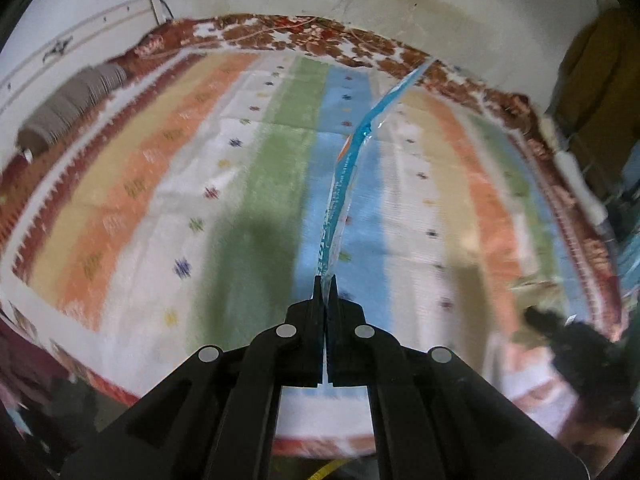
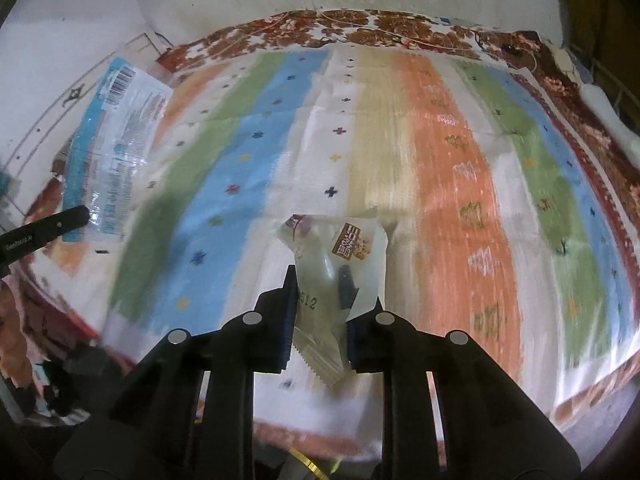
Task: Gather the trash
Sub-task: 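Lift and carry the mask box and wrapper in both tools over the bin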
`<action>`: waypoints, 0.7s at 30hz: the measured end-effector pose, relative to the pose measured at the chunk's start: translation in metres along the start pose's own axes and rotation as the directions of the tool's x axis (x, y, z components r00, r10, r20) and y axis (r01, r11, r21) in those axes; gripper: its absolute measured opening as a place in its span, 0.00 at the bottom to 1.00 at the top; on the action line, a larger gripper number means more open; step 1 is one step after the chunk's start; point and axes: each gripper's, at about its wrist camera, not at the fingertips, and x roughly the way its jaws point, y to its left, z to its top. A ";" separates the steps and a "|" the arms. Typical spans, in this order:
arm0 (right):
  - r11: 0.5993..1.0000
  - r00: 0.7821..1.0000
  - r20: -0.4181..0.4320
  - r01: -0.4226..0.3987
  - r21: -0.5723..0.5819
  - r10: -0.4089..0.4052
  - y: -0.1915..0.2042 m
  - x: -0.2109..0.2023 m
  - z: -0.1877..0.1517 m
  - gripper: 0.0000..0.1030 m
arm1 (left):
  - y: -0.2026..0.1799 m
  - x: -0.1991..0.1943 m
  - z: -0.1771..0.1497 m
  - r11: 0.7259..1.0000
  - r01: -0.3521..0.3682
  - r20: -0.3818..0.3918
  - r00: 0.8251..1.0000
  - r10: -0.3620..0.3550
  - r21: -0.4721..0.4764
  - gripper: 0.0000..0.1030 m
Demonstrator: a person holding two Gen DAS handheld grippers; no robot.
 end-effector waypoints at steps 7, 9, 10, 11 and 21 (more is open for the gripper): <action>0.999 0.999 0.044 -0.024 -0.025 0.026 0.014 -0.038 -0.016 0.18 | -0.004 -0.036 -0.027 0.996 0.067 -0.026 0.997 -0.069 -0.051 0.00; 0.999 0.999 0.049 -0.022 -0.034 0.024 0.017 -0.047 -0.023 0.18 | -0.004 -0.046 -0.036 0.993 0.093 -0.025 0.995 -0.095 -0.066 0.00; 0.999 0.998 0.051 -0.025 -0.039 0.027 0.019 -0.052 -0.027 0.18 | -0.004 -0.049 -0.039 0.993 0.097 -0.028 0.995 -0.099 -0.069 0.00; 0.999 0.998 0.055 -0.031 -0.041 0.033 0.020 -0.057 -0.030 0.18 | -0.005 -0.052 -0.043 0.993 0.099 -0.029 0.994 -0.101 -0.068 0.00; 0.996 0.996 0.058 -0.059 -0.071 0.063 0.038 -0.089 -0.071 0.18 | -0.023 -0.086 -0.098 0.982 0.191 -0.036 0.981 -0.191 -0.003 0.00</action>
